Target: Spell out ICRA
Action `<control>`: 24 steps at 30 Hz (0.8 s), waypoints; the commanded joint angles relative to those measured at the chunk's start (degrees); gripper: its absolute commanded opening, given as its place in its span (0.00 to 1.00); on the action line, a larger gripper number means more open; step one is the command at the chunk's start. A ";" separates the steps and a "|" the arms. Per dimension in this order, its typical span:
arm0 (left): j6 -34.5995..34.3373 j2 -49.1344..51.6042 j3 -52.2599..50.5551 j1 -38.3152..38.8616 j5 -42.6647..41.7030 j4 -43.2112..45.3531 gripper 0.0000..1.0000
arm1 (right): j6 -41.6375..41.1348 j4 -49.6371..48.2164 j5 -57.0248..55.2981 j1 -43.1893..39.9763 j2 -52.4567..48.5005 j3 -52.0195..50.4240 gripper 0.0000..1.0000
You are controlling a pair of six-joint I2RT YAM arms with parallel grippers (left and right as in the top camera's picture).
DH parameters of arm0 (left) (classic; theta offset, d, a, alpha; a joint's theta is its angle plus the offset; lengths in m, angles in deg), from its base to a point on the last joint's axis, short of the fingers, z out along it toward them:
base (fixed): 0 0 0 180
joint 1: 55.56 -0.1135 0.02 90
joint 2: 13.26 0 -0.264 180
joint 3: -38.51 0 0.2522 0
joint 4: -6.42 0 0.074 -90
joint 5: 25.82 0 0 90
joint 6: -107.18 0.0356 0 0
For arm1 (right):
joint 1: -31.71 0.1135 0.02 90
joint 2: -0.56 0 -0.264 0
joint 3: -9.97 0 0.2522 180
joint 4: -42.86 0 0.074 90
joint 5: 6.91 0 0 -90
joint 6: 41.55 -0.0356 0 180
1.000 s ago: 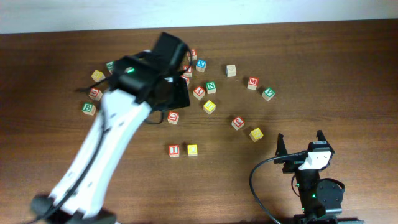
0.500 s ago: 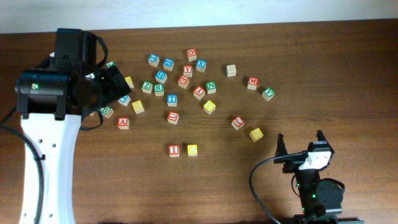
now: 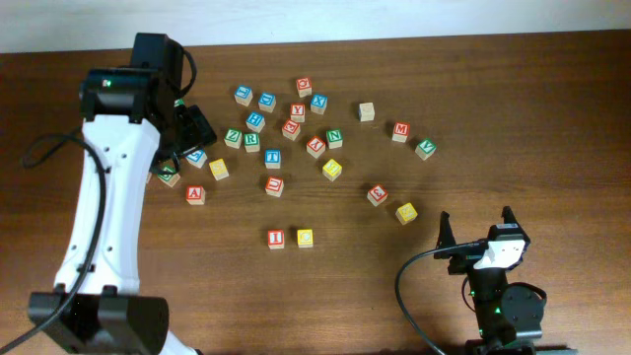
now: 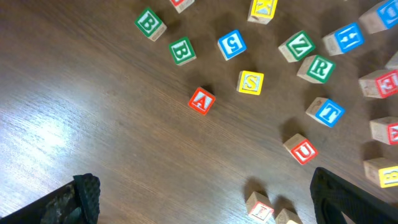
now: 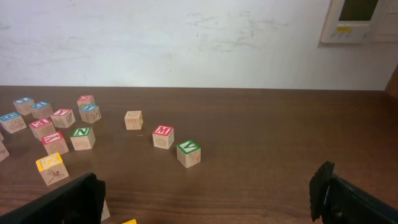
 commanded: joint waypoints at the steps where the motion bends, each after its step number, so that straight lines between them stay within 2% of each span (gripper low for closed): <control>1: 0.04 2.19 -0.20 -0.22 -3.39 0.68 1.00 | 0.13 0.28 -0.50 -0.31 0.37 -0.35 0.98; 5: 7.04 4.11 -0.20 -0.17 -11.76 1.90 0.99 | 0.13 0.26 -0.50 -0.31 0.37 -0.35 0.99; 13: 6.97 5.09 -0.22 -0.09 -9.84 1.03 0.99 | 0.13 0.28 -0.50 -0.31 0.37 -0.35 0.98; 24: 7.02 7.65 -0.26 0.70 -11.39 -2.34 0.99 | 0.13 0.26 -0.50 -0.31 0.37 -0.35 0.98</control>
